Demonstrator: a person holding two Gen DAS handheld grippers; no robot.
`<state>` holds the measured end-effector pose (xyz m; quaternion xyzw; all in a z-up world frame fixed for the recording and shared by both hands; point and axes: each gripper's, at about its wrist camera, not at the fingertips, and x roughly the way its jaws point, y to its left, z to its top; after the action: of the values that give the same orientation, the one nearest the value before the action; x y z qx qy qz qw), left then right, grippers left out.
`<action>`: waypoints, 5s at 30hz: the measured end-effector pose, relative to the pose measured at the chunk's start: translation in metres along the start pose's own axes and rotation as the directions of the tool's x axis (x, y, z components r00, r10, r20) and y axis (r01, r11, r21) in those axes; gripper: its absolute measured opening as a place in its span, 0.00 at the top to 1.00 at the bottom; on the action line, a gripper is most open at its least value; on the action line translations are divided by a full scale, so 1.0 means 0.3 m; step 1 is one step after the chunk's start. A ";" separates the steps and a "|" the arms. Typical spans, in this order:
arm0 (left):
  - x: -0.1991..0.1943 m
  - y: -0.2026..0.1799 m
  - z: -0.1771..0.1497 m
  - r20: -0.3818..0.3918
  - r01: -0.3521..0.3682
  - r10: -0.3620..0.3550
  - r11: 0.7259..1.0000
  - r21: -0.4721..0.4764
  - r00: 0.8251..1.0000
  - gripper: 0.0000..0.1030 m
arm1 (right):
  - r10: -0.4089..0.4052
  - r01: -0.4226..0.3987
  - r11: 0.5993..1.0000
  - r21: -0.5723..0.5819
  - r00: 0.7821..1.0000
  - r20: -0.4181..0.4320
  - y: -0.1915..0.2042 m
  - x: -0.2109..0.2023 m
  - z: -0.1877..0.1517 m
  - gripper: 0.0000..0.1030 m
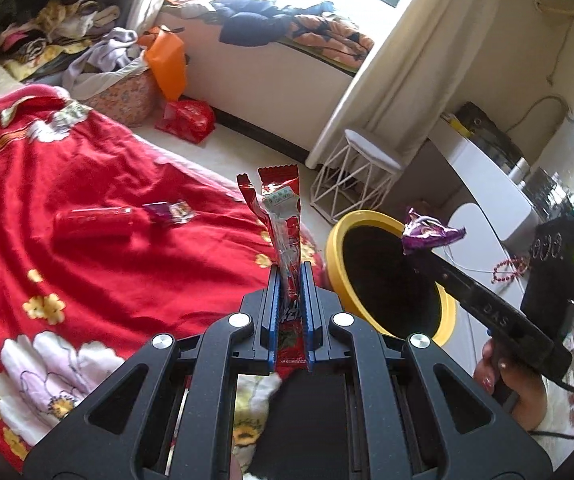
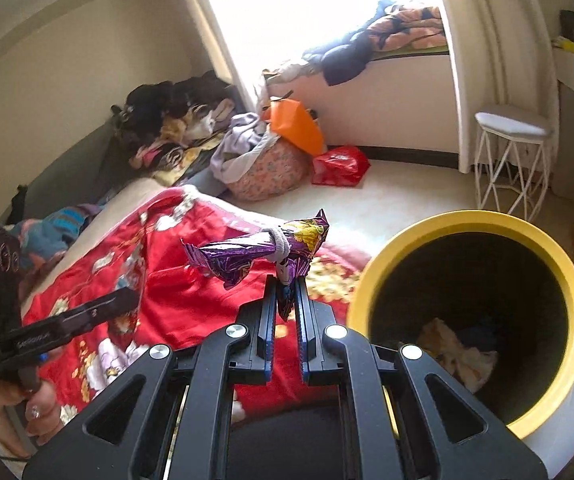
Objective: Collect trash
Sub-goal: 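Carry the red-white wrapper and purple wrapper with both tools over the bin, then open both tools over the bin to drop the two wrappers, then move both open tools back over the bedspread toward the red can, then grasp the red can with the left tool while the right tool grasps a chip bag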
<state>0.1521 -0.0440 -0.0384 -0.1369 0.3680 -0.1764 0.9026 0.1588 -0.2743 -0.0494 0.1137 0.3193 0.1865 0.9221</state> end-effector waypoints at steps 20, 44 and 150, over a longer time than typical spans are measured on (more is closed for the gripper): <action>0.104 -0.208 0.008 -0.029 0.077 -0.074 0.988 0.133 0.997 0.94 | -0.159 0.150 0.980 0.133 0.986 0.060 -0.247 -0.083 0.007 0.91; 0.377 -0.391 -0.008 -0.142 0.164 -0.137 0.965 0.204 0.980 0.94 | -0.298 0.294 0.920 0.258 0.954 -0.024 -0.489 -0.064 -0.060 0.91; 0.204 0.694 0.053 0.060 -0.012 0.064 0.775 -0.632 0.996 0.72 | 0.215 -0.230 0.968 -0.097 0.965 -0.148 0.213 0.390 -0.012 0.89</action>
<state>0.2495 0.1198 -0.1435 -0.4305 0.3732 -0.0191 0.8216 0.2241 -0.1676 -0.0951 0.0832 0.3554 0.3143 0.8763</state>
